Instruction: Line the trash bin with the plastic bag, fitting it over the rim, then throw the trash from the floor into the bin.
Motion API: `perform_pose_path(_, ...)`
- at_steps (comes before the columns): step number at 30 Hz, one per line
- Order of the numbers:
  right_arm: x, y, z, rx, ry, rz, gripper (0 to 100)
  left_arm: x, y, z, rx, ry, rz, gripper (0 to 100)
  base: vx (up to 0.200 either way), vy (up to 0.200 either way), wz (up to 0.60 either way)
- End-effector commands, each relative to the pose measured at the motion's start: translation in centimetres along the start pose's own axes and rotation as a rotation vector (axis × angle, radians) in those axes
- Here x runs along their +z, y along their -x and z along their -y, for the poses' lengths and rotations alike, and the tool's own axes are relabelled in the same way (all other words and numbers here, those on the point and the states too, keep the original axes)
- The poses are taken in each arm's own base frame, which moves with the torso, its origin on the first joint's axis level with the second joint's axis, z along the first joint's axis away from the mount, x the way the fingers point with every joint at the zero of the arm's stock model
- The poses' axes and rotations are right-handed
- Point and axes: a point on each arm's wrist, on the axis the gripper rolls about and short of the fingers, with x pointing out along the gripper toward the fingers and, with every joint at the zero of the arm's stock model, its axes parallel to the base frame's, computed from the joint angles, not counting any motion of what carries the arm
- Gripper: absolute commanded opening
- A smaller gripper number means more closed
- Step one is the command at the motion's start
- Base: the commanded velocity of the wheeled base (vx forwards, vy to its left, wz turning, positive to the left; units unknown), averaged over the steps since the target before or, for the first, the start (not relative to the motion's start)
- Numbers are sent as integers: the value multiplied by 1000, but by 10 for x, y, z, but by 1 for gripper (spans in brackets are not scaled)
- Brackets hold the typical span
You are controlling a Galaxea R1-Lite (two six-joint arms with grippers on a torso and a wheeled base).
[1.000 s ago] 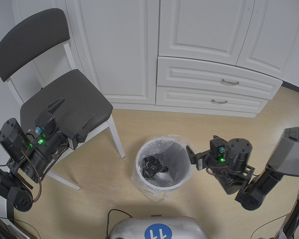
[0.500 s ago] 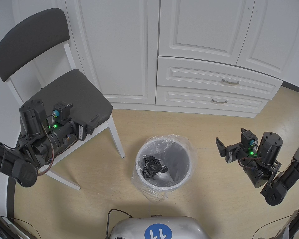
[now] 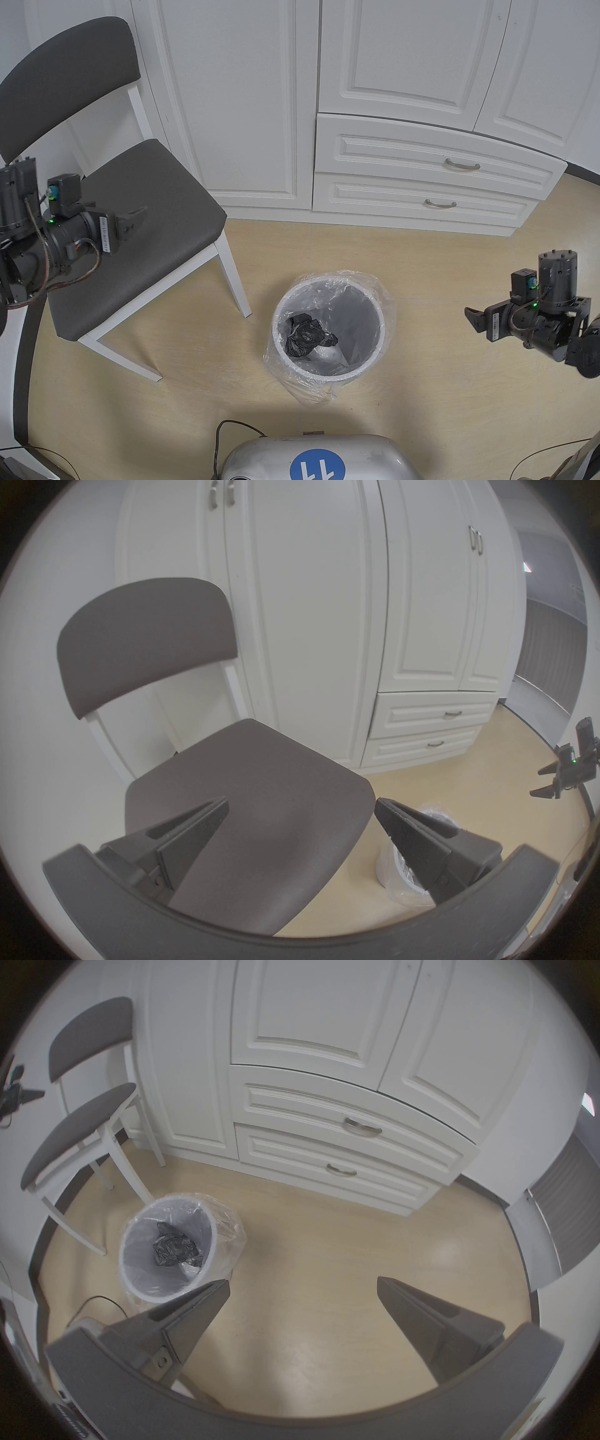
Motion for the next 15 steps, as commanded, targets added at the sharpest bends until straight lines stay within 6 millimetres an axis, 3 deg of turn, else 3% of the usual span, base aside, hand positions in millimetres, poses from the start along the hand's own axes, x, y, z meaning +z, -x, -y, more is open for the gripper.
perform_pose_path(1, 78, 106, 49, 4, -310, 78, 100, 39, 89, -22, 77, 57, 133, 100, 0, 0, 0)
perform_pose_path(8, 71, 120, 73, -135, -457, 98, 100, 43, 122, -24, 86, 124, 177, 100, 0, 0, 0)
perform_pose_path(13, 68, 152, 85, -174, -495, 197, 100, 47, 147, -25, 74, 233, 240, 100, 0, 0, 0)
perform_pose_path(15, 69, 176, 88, -172, -510, 282, 100, 45, 159, -25, 76, 256, 258, 100, 0, 0, 0)
